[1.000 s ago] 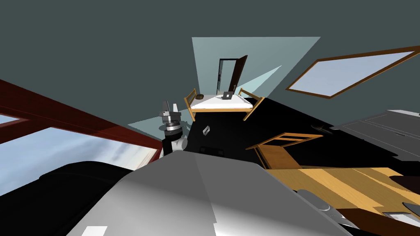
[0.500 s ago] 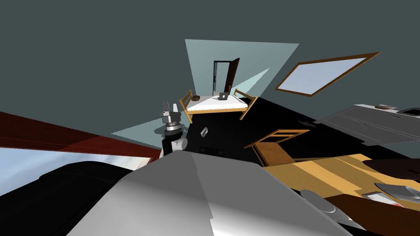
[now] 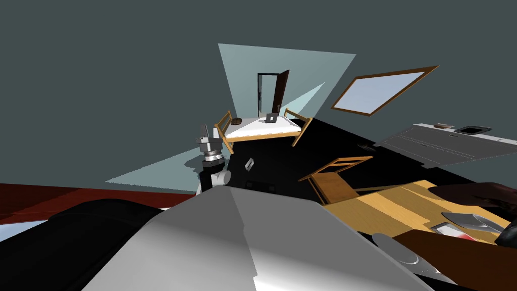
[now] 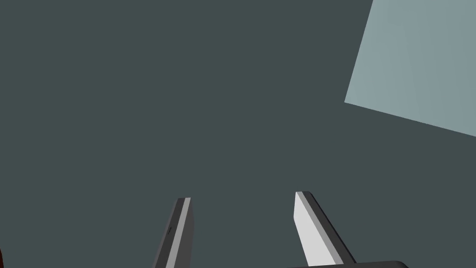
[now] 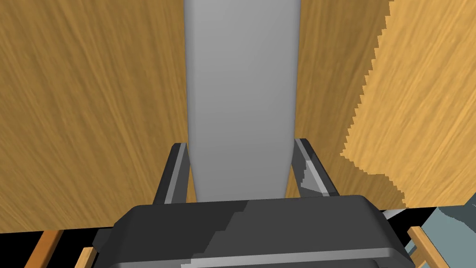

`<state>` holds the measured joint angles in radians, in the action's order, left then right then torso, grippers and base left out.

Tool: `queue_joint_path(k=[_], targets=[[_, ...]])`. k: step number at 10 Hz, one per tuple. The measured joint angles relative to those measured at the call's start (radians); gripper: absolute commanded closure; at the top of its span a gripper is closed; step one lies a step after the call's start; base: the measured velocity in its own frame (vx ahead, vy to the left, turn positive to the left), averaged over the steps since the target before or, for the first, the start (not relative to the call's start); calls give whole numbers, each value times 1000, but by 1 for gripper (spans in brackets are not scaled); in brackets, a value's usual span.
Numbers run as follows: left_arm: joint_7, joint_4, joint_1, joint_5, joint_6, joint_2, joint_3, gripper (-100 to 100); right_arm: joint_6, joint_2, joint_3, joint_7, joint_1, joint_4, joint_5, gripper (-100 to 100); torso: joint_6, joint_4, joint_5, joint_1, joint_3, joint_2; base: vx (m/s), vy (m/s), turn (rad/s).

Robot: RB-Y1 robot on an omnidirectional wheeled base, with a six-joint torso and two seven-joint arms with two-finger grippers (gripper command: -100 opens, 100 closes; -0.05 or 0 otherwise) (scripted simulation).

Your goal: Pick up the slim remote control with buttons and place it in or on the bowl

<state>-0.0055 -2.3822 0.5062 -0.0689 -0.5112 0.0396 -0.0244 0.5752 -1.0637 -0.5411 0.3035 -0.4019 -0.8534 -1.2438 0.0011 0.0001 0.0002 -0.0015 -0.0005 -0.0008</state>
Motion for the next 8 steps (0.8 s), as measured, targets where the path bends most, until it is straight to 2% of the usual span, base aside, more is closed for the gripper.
queue_joint_path(k=[1, 3, 4, 6, 8], targets=[[0, 0, 0, 0, 0, 0, 0, 0, 16, -19, 16, -23, 3, 24, 11, 100, 1, 0, 2, 6, 2, 4, -65, 151, -45], [0, 0, 0, 0, 0, 0, 0, 0, 14, -80, 18, -11, -17, -5, 7, 100, 0, 1, 5, 11, 4, 7, -56, 147, -46], [0, 0, 0, 0, 0, 0, 0, 0, 36, -97, 30, -42, -8, 26, 17, 100, 0, 2, 5, 12, 4, 7, -38, 98, -32], [0, 0, 0, 0, 0, 0, 0, 0, 44, -142, 23, -31, -5, 4, 8, 100, -1, 1, 4, 8, 3, 5, -47, 73, -27], [0, 0, 0, 0, 0, 0, 0, 0, 61, -189, 28, -46, -15, -21, 15, 100, -1, 1, 3, 6, 4, 7, -70, 35, -58]])
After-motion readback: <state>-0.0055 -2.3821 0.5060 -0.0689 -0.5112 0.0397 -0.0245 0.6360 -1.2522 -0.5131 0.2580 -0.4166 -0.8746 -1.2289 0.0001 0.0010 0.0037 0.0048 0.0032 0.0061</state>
